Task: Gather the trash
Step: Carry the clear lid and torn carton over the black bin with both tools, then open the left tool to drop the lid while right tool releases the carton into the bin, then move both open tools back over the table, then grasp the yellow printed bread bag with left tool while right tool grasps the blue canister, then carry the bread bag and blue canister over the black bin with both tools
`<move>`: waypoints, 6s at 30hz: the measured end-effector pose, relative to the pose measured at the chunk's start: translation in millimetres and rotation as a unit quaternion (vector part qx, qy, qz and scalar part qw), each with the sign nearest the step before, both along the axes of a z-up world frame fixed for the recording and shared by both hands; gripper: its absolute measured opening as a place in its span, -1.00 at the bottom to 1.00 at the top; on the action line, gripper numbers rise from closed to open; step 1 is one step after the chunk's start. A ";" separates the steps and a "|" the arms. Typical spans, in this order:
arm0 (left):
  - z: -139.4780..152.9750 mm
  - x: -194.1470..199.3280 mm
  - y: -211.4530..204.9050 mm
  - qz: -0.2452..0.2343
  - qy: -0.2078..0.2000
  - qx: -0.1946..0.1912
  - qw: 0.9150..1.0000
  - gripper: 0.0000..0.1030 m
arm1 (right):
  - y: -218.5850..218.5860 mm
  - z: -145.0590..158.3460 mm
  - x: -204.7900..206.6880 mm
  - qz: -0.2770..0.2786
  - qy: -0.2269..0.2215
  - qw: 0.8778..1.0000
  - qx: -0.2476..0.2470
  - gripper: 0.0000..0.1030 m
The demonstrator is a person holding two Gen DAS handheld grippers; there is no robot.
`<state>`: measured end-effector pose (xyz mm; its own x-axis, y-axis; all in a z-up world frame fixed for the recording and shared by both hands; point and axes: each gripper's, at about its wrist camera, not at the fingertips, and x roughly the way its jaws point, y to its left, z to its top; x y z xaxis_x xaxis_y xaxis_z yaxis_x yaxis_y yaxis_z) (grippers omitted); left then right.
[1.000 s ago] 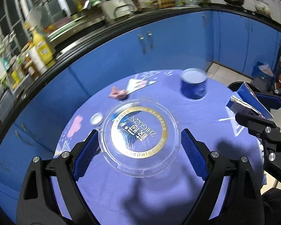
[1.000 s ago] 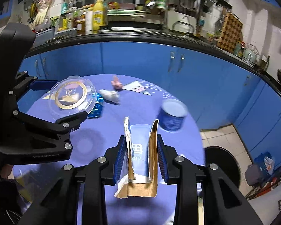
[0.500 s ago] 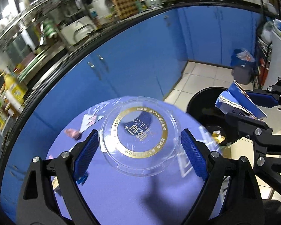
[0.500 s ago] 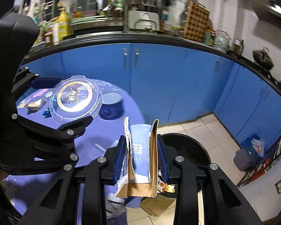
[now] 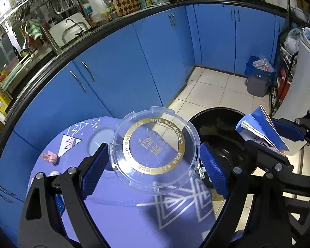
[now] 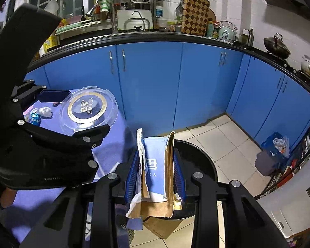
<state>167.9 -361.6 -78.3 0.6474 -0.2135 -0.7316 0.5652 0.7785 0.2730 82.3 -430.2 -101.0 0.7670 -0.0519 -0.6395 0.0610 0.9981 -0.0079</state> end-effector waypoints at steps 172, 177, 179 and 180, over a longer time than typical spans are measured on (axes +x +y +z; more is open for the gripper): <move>-56.3 57.5 400.2 0.337 0.084 -0.132 0.928 -0.26 | 184.2 -26.7 143.9 0.095 0.063 0.993 0.005 0.43; -33.3 29.8 392.2 0.324 0.067 -0.136 0.934 -0.26 | 187.9 -2.9 110.4 0.106 0.042 0.993 -0.002 0.43; -23.9 18.0 386.7 0.317 0.060 -0.137 0.936 -0.26 | 188.1 9.3 93.6 0.110 0.032 0.993 -0.004 0.44; -20.4 12.5 383.4 0.314 0.057 -0.137 0.938 -0.26 | 187.9 14.4 86.8 0.111 0.027 0.993 -0.004 0.44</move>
<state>180.4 21.8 -98.7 0.6302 -0.0060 -0.7764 -0.0160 0.9997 -0.0207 169.1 -242.3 -86.6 0.7247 0.1093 -0.6804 -0.1612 0.9868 -0.0131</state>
